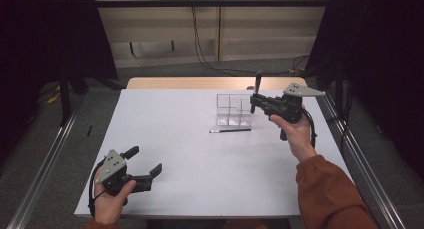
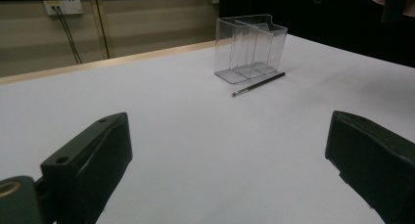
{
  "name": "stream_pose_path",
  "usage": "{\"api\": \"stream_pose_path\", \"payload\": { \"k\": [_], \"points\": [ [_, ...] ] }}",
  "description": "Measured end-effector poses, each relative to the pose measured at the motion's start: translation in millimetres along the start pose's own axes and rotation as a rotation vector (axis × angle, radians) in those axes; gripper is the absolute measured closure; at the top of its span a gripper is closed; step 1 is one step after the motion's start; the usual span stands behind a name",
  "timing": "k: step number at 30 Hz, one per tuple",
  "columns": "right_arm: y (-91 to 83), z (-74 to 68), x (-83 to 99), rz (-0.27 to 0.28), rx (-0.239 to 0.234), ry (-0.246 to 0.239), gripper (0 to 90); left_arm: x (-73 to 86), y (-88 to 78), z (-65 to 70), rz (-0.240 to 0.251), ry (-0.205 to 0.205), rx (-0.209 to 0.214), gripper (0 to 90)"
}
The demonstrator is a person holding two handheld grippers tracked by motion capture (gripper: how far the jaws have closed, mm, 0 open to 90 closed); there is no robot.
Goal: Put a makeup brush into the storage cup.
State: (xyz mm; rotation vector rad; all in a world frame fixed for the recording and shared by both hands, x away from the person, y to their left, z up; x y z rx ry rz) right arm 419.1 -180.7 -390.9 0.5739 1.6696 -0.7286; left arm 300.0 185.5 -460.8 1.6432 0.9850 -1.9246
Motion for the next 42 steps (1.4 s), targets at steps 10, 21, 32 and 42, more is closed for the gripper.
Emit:
{"api": "stream_pose_path", "payload": {
  "k": [10, 21, 32, 42],
  "points": [
    [20.1, 6.4, -5.7, 0.005, 0.023, -0.007, 79.5, 0.5, -1.3, -1.8, -0.008, 0.008, -0.004, 3.4],
    [39.9, 31.1, 7.8, -0.028, 0.101, 0.005, 79.5, 1.5, -0.4, 0.3, -0.013, 0.014, 0.004, 3.5],
    [42.6, 40.8, 18.5, -0.029, 0.124, 0.018, 79.5, 2.2, 0.0, 2.1, -0.020, 0.021, 0.002, 3.5],
    [46.3, 46.1, 34.6, -0.046, 0.132, 0.025, 79.4, 2.5, 1.2, 2.4, -0.030, 0.035, 0.004, 3.6]
  ]
}}
Point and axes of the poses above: each handheld gripper's, and its own axes: y roughly forward along the jaws, x roughly out of its underside, z roughly to its right, the point moved 8 cm from there along y, roughly forward along the jaws, and after that the axes turned 3 degrees about z, right-handed, at the moved point
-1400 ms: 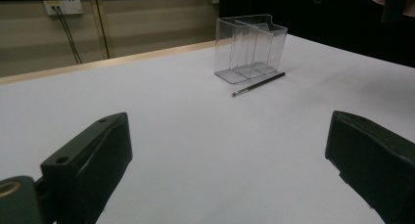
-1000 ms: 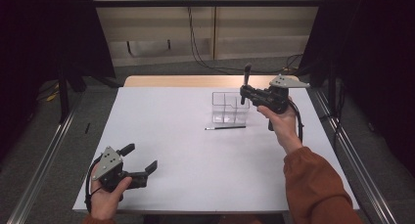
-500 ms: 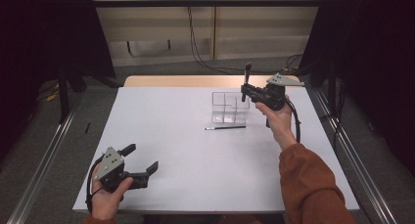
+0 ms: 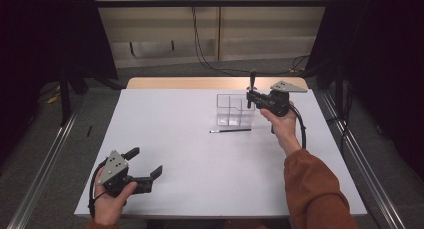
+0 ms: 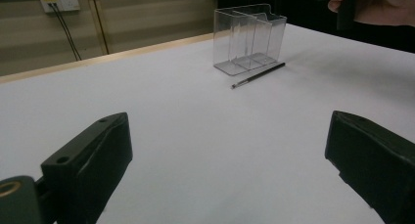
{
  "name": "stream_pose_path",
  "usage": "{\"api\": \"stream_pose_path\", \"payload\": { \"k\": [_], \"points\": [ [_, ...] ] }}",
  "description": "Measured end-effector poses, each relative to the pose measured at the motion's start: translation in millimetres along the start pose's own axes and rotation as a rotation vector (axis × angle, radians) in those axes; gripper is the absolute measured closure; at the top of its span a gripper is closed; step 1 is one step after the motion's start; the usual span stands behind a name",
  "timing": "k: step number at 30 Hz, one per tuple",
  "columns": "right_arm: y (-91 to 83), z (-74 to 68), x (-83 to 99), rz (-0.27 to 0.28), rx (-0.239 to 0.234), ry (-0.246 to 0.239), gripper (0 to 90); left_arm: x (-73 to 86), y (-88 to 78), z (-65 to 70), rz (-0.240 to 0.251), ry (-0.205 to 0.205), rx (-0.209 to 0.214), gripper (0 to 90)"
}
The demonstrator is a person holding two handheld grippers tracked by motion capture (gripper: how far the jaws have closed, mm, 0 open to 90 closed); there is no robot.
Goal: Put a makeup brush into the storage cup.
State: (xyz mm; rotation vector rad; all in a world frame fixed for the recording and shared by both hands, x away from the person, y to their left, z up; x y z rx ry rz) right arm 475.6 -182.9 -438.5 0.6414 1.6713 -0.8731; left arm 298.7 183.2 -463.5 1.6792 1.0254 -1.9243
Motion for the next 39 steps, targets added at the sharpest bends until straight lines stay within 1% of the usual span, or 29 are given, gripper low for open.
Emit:
{"api": "stream_pose_path", "payload": {
  "k": [6, 12, 15, 22, 27, 32, 36, 39],
  "points": [
    [2.9, 0.4, 6.6, -0.012, 0.001, 0.002, 79.4, -0.2, 0.1, 0.4, 0.000, 0.003, 0.002, 3.6],
    [4.3, 0.9, 14.8, -0.021, 0.004, 0.019, 79.4, -1.7, 0.2, 0.2, 0.004, 0.013, 0.000, 3.6],
    [5.0, 1.9, 17.5, -0.030, 0.006, 0.013, 79.4, -1.8, 0.3, -0.3, 0.005, 0.011, -0.002, 3.6],
    [6.4, 4.0, 28.2, -0.047, 0.011, 0.022, 79.4, -1.6, 0.6, 0.6, 0.004, 0.009, 0.002, 3.6],
    [6.6, 5.4, 30.2, -0.056, 0.011, 0.022, 79.3, -1.5, 0.7, 0.7, 0.004, 0.008, 0.003, 3.8],
    [7.3, 6.1, 36.0, -0.072, 0.015, 0.029, 79.2, -1.3, 1.6, 1.0, 0.001, 0.007, 0.008, 3.8],
    [7.1, 6.0, 35.6, -0.072, 0.014, 0.028, 78.9, -1.4, 1.2, 0.3, 0.006, 0.003, 0.009, 3.9],
    [6.4, 6.4, 35.0, -0.070, 0.011, 0.035, 76.9, -1.1, 1.2, -0.1, 0.003, 0.003, 0.007, 3.9]
  ]
}}
Point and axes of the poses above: each handheld gripper's, and its own axes: y roughly forward along the jaws, x roughly out of its underside, z roughly to its right, the point moved 8 cm from there along y, roughly forward along the jaws, and after that the axes turned 3 degrees about z, right-handed, at the moved point
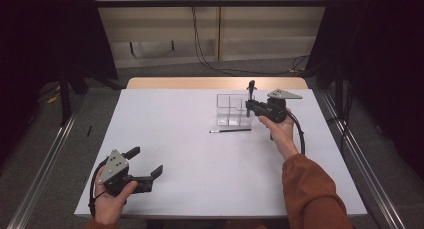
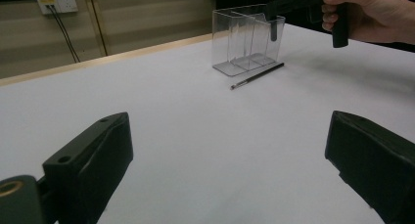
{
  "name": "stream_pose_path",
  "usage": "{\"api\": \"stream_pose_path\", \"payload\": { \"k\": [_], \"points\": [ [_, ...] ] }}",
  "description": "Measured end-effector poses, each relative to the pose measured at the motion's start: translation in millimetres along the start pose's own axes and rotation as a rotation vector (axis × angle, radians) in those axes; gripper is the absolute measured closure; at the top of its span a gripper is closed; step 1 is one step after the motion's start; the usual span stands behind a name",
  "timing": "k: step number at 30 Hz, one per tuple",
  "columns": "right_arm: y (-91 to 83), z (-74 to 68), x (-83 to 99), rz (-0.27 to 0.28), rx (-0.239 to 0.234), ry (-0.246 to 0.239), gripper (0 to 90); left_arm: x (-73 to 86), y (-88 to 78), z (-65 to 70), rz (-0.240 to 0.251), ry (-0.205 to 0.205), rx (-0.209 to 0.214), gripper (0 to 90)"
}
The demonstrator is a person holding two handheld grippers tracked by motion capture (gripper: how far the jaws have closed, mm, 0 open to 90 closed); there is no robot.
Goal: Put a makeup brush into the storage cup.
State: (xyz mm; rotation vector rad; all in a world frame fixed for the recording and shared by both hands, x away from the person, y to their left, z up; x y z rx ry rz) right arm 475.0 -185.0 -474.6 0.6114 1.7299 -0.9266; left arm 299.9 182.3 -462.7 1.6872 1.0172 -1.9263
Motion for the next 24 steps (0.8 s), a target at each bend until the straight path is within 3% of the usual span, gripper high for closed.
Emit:
{"api": "stream_pose_path", "payload": {
  "k": [6, 24],
  "points": [
    [-3.1, 0.9, -0.3, 0.014, 0.004, 0.022, 68.5, 0.2, 0.2, 0.4, -0.001, 0.006, 0.004, 3.9],
    [-19.1, -6.2, -2.2, 0.040, -0.006, 0.019, 23.9, 0.6, 0.0, -1.7, 0.000, -0.012, 0.000, 3.7]
  ]
}}
Point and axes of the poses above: each handheld gripper's, and its own axes: y roughly forward along the jaws, x roughly out of its underside, z roughly to its right, the point moved 8 cm from there along y, roughly forward along the jaws, and after that the axes turned 3 degrees about z, right-handed, at the moved point
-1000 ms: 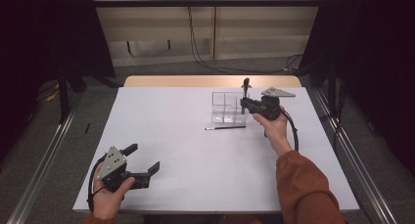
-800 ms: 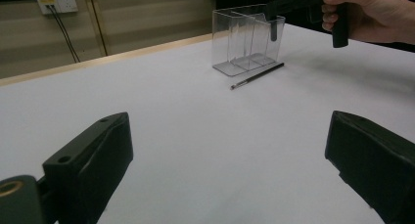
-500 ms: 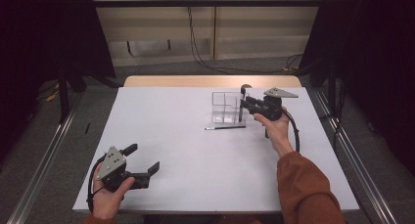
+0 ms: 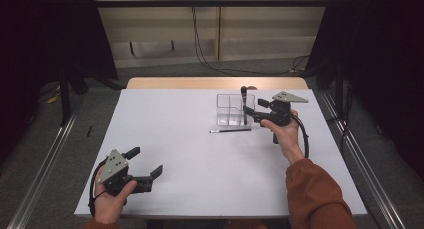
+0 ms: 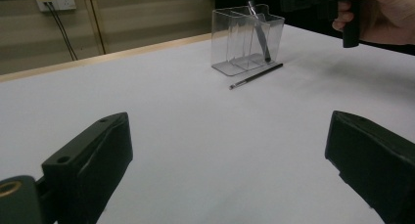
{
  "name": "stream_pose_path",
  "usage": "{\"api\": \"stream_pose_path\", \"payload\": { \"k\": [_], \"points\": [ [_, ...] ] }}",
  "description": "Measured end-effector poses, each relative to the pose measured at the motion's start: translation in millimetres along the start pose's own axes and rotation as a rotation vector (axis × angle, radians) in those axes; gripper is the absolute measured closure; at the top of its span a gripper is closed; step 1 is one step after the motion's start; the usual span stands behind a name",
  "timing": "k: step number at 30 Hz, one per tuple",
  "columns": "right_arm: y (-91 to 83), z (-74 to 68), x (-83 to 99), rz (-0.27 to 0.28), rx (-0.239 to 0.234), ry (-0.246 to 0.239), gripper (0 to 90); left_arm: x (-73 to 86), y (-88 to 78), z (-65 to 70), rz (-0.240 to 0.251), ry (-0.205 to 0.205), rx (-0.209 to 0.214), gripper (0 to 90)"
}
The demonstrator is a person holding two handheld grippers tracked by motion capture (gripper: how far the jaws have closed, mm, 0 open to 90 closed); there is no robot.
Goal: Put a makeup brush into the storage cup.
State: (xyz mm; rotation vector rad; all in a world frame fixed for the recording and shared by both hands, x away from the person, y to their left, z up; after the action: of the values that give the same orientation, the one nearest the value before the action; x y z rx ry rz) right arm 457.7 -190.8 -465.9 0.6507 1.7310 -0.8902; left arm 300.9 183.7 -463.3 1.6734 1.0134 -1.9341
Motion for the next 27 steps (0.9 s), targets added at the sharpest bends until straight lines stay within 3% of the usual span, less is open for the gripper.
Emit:
{"api": "stream_pose_path", "payload": {
  "k": [7, 9, 11, 19, 27],
  "points": [
    [-10.3, 0.7, 1.6, -0.006, 0.017, 0.017, 4.1, -0.4, 0.4, -0.6, 0.005, -0.009, -0.002, 3.1],
    [-13.1, -2.0, 1.7, 0.002, 0.002, 0.014, 5.4, -0.5, 0.5, -0.6, 0.006, -0.012, -0.002, 3.1],
    [-15.8, -3.3, 2.9, 0.000, 0.008, 0.009, 0.0, -0.2, 0.3, -0.9, 0.004, -0.012, -0.003, 3.1],
    [-31.5, -6.1, 5.4, -0.006, 0.010, -0.024, 0.0, -0.3, -1.1, -2.5, 0.005, -0.007, -0.008, 3.2],
    [-49.2, -12.7, 9.3, 0.002, 0.048, -0.036, 0.0, -0.8, -1.9, -3.4, 0.011, -0.015, -0.015, 3.1]
  ]
}}
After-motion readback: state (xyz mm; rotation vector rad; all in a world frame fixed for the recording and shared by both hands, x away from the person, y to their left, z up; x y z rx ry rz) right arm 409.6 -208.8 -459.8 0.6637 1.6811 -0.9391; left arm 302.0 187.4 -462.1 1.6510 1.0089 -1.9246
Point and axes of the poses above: each handheld gripper's, and its own axes: y roughly forward along the jaws, x roughly out of its underside, z roughly to its right, the point moved 8 cm from there along y, roughly forward along the jaws, and after that the axes turned 3 degrees about z, right-handed, at the moved point
